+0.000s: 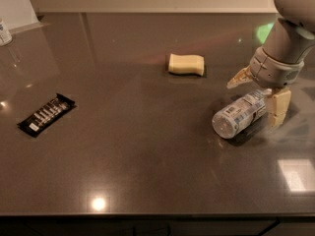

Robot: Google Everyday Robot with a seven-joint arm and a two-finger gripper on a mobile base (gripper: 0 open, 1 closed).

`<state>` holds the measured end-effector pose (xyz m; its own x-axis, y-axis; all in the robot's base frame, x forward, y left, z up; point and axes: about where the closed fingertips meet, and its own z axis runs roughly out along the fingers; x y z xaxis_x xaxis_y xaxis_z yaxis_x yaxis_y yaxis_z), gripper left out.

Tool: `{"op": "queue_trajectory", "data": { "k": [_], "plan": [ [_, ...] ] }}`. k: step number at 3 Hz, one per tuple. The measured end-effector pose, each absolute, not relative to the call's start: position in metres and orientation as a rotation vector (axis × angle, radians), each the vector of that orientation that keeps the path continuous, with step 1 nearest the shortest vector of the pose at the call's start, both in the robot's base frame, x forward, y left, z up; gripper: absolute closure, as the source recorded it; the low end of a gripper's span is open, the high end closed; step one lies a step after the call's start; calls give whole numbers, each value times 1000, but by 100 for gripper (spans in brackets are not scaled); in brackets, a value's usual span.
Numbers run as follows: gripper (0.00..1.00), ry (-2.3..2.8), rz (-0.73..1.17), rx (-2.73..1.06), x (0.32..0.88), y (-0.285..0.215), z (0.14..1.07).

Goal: Place blue plastic bottle upright

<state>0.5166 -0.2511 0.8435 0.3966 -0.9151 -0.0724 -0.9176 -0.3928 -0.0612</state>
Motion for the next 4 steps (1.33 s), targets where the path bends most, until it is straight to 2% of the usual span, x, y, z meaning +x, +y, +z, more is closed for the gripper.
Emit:
{"op": "queue_trajectory", "data": {
  "k": [1, 2, 3, 4],
  "plan": [
    [49, 1654, 52, -2565, 516, -246, 846],
    [72, 1614, 27, -2575, 515, -239, 853],
    [95, 1508, -96, -2571, 519, -231, 878],
    [100, 1312, -259, -2567, 527, -214, 917]
  ]
}}
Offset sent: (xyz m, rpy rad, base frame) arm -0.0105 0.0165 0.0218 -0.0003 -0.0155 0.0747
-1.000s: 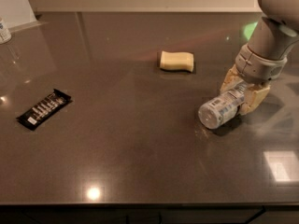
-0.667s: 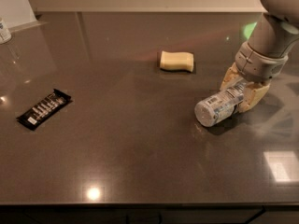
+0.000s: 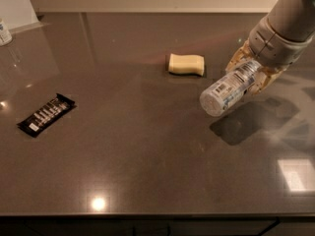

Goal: Place blue plastic bottle upright

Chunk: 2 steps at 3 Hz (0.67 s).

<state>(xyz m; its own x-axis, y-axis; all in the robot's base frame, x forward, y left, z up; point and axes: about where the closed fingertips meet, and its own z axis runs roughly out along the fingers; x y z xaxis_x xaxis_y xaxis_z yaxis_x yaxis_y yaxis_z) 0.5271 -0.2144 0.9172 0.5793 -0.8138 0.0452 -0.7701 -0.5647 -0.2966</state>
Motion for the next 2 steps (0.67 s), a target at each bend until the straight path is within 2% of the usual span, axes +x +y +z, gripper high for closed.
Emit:
{"op": "queue_trajectory", "data": {
  "k": [2],
  "plan": [
    [100, 857, -540, -2563, 536, -180, 959]
  ]
}}
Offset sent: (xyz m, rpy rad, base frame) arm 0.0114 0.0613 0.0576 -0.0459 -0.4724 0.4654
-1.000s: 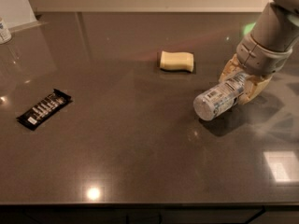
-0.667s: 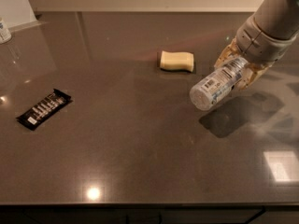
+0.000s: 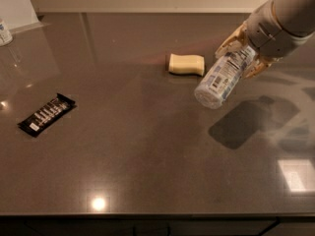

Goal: Place blue plastic bottle upright

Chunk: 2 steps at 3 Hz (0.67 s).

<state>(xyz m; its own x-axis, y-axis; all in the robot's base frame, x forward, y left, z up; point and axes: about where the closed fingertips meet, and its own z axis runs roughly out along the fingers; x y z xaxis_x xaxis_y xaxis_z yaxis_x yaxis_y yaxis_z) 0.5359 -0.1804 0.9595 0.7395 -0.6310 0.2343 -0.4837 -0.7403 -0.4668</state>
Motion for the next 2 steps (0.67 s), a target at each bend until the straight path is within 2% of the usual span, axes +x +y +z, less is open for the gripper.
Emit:
{"op": "queue_trajectory", "data": {
  "k": [2],
  "plan": [
    [100, 489, -897, -2467, 535, -149, 973]
  ]
}}
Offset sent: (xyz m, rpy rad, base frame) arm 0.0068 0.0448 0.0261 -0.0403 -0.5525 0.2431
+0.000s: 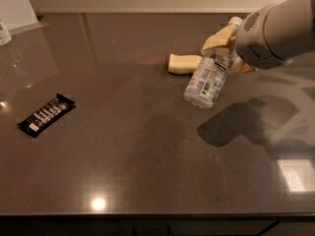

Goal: Place blue plastic bottle upright

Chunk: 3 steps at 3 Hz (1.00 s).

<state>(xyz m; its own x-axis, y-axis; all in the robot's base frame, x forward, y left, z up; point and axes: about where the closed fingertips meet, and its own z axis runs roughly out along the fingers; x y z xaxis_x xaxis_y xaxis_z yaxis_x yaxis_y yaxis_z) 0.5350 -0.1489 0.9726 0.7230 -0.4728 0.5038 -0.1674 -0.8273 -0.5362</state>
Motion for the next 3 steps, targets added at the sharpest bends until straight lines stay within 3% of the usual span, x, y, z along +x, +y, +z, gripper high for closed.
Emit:
{"op": "queue_trajectory", "data": {
  "k": [3],
  "plan": [
    [100, 375, -1030, -2424, 545, -146, 992]
  ]
}}
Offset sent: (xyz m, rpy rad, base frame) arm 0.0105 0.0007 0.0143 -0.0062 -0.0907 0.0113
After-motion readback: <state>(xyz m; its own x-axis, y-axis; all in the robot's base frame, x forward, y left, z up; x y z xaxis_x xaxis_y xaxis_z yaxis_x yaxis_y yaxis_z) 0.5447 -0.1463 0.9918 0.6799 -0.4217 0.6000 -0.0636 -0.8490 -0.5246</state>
